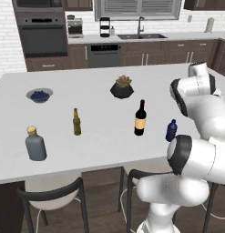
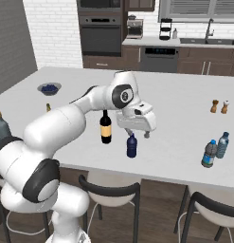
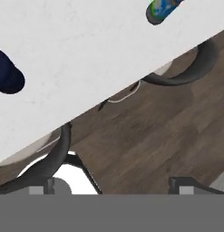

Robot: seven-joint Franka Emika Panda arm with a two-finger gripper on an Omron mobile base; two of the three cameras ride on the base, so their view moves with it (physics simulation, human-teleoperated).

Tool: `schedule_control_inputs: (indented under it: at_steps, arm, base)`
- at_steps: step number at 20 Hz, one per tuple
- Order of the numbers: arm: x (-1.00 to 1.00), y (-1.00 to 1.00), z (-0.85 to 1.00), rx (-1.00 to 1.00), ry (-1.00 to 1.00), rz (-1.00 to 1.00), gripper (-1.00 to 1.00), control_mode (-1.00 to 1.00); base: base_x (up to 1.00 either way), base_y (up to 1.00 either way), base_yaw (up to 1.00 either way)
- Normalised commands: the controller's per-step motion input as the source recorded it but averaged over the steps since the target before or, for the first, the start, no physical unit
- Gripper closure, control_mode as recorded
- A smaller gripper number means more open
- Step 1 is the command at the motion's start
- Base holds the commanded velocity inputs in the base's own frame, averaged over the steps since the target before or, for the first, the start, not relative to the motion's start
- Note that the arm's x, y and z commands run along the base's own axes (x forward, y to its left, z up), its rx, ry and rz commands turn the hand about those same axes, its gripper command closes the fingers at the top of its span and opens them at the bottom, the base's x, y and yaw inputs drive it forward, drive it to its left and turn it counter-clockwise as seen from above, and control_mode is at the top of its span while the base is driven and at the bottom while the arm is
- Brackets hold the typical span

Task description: Move the plastic bottles in the middle to the plastics group, and the glass bottles in the middle to the glass group.

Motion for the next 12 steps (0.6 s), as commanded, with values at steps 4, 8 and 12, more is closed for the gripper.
schedule_control_inputs:
  at_steps: [4,8,12]
  arm:
    - [0.05,0.30,-0.14,0.15,-0.13,0.39,-1.00,-1.00]
    - [0.26,0.34,-0.08,0.20,-0.19,0.33,-1.00,-1.00]
    - [0.53,0.31,-0.02,0.12,0.01,0.18,-1.00,-1.00]
  base:
    - [0.00,0.00,0.00]
    - [0.00,0.00,0.00]
    - [0.00,0.00,0.00]
